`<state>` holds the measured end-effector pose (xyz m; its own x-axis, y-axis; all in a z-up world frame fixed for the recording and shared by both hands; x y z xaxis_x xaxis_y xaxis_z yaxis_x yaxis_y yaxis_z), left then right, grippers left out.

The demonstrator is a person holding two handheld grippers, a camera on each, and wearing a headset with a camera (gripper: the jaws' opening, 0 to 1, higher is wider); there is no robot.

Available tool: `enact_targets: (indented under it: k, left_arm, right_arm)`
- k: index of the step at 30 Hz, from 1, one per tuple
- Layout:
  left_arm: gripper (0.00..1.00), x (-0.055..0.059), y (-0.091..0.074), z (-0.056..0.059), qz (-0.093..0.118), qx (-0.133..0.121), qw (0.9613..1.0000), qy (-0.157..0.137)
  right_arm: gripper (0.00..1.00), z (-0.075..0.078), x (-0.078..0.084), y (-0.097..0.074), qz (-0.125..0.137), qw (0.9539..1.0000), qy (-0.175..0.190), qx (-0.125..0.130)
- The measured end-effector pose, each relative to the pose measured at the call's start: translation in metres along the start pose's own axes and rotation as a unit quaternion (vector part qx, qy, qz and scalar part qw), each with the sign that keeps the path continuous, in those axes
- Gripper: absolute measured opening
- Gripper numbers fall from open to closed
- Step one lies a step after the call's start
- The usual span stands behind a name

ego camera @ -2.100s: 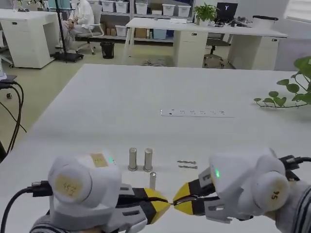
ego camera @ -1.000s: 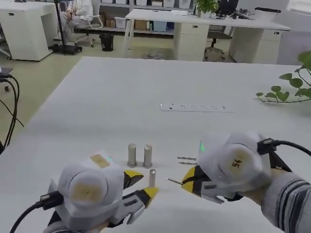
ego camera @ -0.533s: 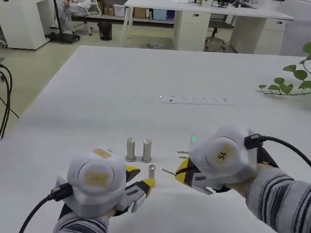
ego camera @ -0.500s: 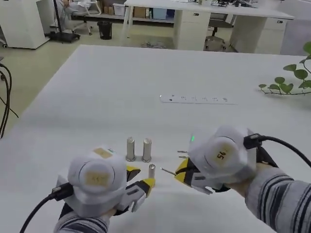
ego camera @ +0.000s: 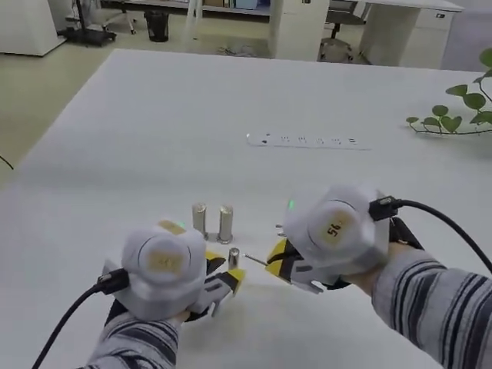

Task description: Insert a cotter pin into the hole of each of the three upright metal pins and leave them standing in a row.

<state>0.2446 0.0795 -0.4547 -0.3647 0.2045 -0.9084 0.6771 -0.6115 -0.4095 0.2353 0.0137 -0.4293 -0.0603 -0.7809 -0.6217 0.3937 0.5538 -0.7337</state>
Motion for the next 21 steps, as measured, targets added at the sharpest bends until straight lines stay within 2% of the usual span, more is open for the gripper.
enact_targets:
  k: [5, 10, 12, 21]
  left_arm:
    - [0.11, 0.0011, 0.0050, 0.0007, -0.002, 0.003, 0.9999, -0.010]
    - [0.09, 0.0034, 0.0069, 0.0016, -0.005, 0.003, 1.0000, -0.003]
    - [0.06, 0.0034, 0.0068, 0.0001, -0.003, -0.002, 1.0000, 0.004]
    - [0.05, 0.0030, 0.0073, 0.0014, 0.000, -0.010, 0.9992, 0.038]
  right_arm:
    - [0.00, -0.0005, -0.0014, 0.0032, 0.000, 1.0000, -0.004, -0.002]
    - [0.00, -0.0012, -0.0018, 0.0046, -0.002, 1.0000, -0.007, -0.005]
    - [0.00, -0.0003, -0.0017, 0.0054, -0.003, 1.0000, -0.007, -0.006]
    - [0.00, 0.0010, -0.0100, 0.0036, -0.005, 0.9998, -0.019, -0.006]
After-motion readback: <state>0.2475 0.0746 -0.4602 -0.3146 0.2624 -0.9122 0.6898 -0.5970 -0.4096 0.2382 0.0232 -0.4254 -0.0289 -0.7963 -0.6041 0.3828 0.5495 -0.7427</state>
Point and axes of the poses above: the centre of the closed fingertips' face, and the gripper's own axes: y roughly forward along the fingers, z roughly to its right, x roughly out of its underside, the point moved 3 cm from there along -y, roughly backward along the fingers, and after that the axes turned 5 degrees about z, right-handed, at the moved point
